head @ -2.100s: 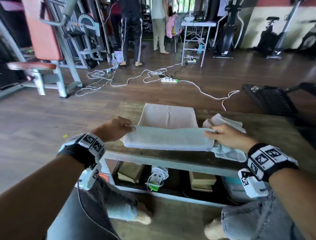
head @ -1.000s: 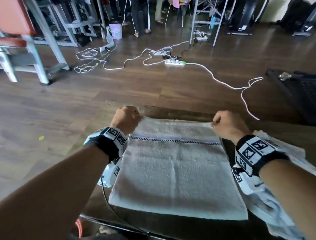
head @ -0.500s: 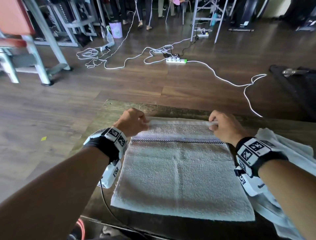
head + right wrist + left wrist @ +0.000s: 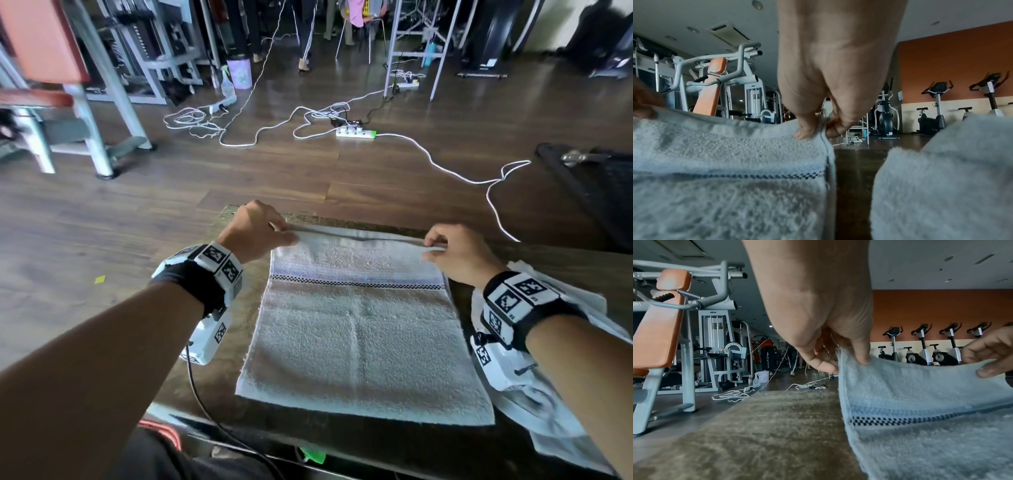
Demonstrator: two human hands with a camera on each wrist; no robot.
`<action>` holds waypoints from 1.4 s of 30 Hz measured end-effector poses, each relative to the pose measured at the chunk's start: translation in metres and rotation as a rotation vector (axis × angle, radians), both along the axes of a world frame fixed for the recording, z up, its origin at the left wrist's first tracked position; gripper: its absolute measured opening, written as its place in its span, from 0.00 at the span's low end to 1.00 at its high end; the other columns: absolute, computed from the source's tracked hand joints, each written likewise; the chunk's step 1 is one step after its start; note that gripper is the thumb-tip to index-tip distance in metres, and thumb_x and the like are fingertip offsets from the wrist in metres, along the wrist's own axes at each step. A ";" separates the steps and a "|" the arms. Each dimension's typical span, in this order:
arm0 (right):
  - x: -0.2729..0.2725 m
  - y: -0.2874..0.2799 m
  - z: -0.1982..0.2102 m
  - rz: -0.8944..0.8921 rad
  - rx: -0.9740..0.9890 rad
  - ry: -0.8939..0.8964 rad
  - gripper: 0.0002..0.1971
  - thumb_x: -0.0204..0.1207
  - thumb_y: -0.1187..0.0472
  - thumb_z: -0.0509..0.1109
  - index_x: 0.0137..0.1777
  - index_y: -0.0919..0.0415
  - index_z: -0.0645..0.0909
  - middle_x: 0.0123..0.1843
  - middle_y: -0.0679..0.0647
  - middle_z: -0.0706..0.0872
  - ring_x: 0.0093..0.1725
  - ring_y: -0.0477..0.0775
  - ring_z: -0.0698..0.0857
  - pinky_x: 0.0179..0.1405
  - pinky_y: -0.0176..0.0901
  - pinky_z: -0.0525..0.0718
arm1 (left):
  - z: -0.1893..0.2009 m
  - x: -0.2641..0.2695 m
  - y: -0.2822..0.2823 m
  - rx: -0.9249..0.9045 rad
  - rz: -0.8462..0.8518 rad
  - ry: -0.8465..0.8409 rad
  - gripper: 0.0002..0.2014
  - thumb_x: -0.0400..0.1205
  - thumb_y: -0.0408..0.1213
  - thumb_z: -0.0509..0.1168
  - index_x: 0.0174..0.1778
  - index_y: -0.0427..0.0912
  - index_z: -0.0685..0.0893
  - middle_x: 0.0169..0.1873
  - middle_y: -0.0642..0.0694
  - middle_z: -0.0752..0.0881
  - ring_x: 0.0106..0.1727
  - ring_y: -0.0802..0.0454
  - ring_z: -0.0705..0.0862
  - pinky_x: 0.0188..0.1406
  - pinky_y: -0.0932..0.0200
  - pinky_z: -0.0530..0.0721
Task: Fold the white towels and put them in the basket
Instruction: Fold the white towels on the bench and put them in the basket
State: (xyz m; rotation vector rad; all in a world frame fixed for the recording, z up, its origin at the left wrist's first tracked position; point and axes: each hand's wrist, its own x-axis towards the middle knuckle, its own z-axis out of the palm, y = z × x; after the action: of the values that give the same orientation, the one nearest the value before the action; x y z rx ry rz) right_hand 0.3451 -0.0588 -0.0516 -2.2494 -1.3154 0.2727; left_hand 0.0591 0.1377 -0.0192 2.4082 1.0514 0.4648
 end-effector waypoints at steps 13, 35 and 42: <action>-0.030 -0.091 0.091 -0.004 0.214 -0.028 0.11 0.74 0.69 0.78 0.36 0.53 0.86 0.36 0.51 0.89 0.39 0.51 0.86 0.38 0.36 0.77 | 0.085 -0.061 -0.069 0.097 0.020 -0.148 0.13 0.63 0.49 0.83 0.28 0.45 0.90 0.23 0.53 0.87 0.21 0.64 0.76 0.25 0.71 0.75; -0.066 -0.105 0.227 -0.139 0.353 -0.216 0.08 0.77 0.66 0.72 0.40 0.52 0.82 0.38 0.50 0.89 0.49 0.60 0.87 0.55 0.50 0.86 | 0.210 -0.094 -0.100 0.344 -0.026 -0.196 0.08 0.78 0.31 0.73 0.53 0.39 0.88 0.39 0.43 0.91 0.41 0.45 0.88 0.45 0.53 0.87; -0.083 -0.119 0.211 -0.045 0.495 -0.273 0.04 0.80 0.63 0.72 0.50 0.56 0.89 0.47 0.51 0.89 0.48 0.54 0.86 0.52 0.47 0.84 | 0.192 -0.112 -0.114 0.391 0.079 -0.368 0.03 0.80 0.35 0.71 0.43 0.41 0.89 0.37 0.48 0.88 0.37 0.54 0.84 0.41 0.63 0.78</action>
State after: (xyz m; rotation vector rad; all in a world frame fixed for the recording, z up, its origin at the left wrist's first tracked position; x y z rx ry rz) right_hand 0.2620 -0.1783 0.1596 -1.9282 -1.2894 -0.3550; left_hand -0.0527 0.0233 0.1726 2.4698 0.9586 1.1862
